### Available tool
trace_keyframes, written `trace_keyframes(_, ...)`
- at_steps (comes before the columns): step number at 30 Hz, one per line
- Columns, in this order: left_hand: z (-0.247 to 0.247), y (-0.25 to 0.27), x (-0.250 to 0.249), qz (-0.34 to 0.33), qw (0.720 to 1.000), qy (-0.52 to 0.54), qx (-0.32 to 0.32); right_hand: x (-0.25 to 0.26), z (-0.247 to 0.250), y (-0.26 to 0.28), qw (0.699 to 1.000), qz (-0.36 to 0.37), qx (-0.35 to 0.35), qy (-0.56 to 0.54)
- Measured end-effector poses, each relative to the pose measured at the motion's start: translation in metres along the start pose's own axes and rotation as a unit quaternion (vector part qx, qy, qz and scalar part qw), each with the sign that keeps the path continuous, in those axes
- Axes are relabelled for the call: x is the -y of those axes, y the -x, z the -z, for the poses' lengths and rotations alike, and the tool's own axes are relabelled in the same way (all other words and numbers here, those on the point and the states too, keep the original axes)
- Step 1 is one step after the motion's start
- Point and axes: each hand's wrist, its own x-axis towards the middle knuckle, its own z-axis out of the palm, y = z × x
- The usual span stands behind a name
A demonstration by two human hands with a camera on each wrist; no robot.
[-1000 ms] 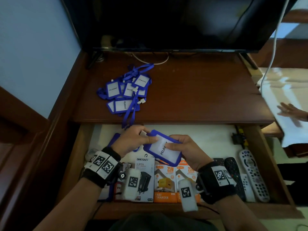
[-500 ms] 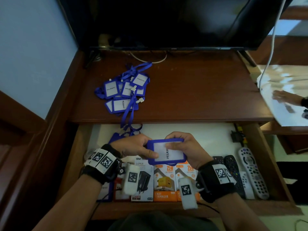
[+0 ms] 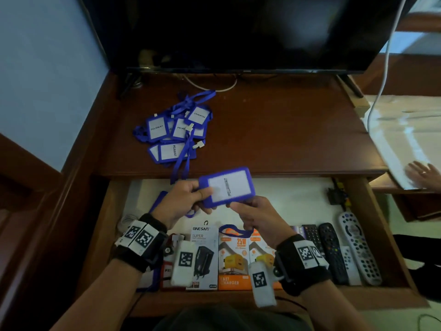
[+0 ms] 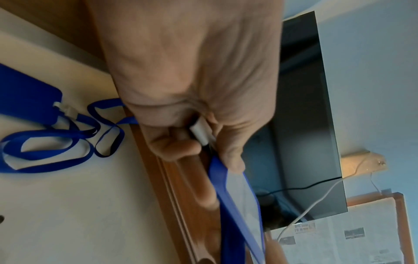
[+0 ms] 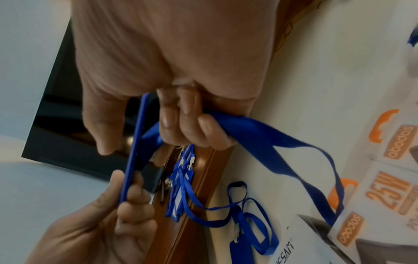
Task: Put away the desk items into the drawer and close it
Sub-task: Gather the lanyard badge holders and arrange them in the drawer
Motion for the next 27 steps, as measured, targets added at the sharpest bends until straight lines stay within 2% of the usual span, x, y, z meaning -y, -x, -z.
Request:
trace_keyframes(3, -0.005, -0.003, 0.004, -0.015, 0.996, 0.034, -0.082, 0.002, -0.007, -0.001, 0.999, 0.001, 0.007, 0.041)
trace_keyframes(7, -0.015, -0.003, 0.012, -0.025, 0.987, 0.053, -0.15, 0.006, -0.016, -0.004, 0.995, -0.013, 0.025, 0.101)
trace_keyframes(11, -0.017, -0.007, 0.025, -0.038, 0.983, -0.072, -0.166, 0.008, -0.021, -0.001, 0.986, -0.017, 0.064, 0.151)
trace_keyframes(15, -0.016, -0.004, 0.024, -0.017, 0.967, -0.233, -0.1, 0.017, -0.021, 0.0, 0.97, -0.002, 0.091, 0.224)
trace_keyframes(18, -0.014, -0.003, 0.023, 0.007, 0.969, -0.246, -0.017, 0.025, -0.015, 0.0, 0.964, 0.019, 0.083, 0.251)
trace_keyframes(22, -0.01, -0.001, 0.02, 0.001, 0.957, -0.271, 0.101, 0.027, -0.005, -0.005, 0.957, 0.029, 0.086, 0.276)
trace_keyframes(27, -0.009, 0.003, 0.013, 0.007, 0.961, -0.228, 0.154, 0.022, 0.005, -0.011, 0.949, 0.039, 0.066, 0.306)
